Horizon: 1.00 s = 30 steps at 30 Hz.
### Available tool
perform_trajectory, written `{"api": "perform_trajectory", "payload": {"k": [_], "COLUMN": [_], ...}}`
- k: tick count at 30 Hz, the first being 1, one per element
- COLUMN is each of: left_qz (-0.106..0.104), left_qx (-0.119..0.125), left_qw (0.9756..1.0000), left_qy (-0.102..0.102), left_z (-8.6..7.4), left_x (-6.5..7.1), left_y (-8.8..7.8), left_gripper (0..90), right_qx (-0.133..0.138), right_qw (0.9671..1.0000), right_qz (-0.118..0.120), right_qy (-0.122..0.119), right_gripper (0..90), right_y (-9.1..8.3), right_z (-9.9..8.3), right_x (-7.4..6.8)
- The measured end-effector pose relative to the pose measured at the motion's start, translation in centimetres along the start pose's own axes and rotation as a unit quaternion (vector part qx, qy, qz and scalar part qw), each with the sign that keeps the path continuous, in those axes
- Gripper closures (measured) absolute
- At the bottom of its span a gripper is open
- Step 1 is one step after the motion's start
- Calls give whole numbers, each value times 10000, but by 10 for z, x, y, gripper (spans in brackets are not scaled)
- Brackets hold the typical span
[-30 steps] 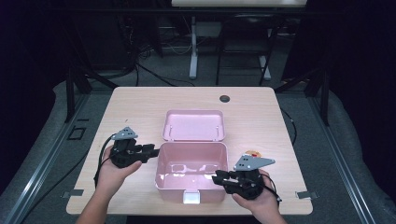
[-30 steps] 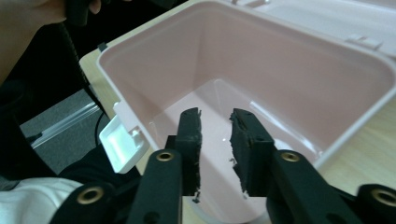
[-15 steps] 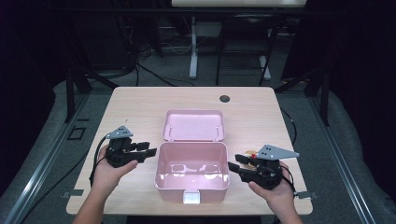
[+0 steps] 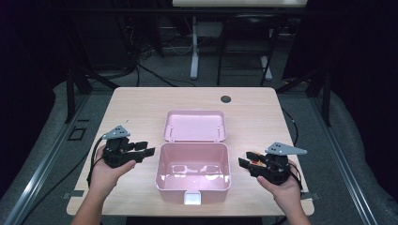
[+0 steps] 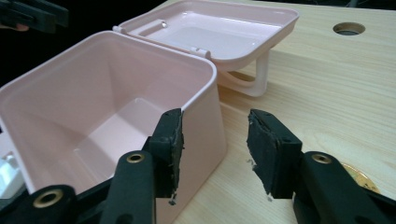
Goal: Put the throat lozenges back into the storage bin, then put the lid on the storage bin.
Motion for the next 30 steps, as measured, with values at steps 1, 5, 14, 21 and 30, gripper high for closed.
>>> {"api": "perform_trajectory", "payload": {"k": [1, 5, 14, 21, 30], "left_qz": [7, 8, 150, 257, 196], "left_qx": [23, 38, 30, 68, 69], "left_qw": [10000, 10000, 9999, 9996, 9997], "left_qy": [4, -22, -33, 102, 118], "left_z": [0, 0, -1, 1, 2], "left_x": [0, 0, -6, -4, -4], "left_y": [-1, -3, -9, -12, -13], "left_gripper": [542, 542, 514, 483, 476], "right_qx": [-6, -87, 1, -291, -788], "right_qw": [10000, 9999, 9994, 9992, 9957], "right_qz": [-32, -83, -201, -264, -431], "right_qy": [-5, -14, -286, 43, -209], "right_gripper": [538, 517, 489, 370, 311], "right_y": [1, 4, 10, 17, 33], "right_z": [0, -1, 14, 32, 46], "right_x": [0, 3, 9, 18, 21]}}
Point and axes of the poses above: each handheld gripper's, and its own axes: y roughly forward along the jaws, z roughly out of its top, x roughly to its right, the point moved 1 cm from there along y, roughly forward along the jaws, and after that the axes turned 2 degrees about -z, right-handed, at the moved point
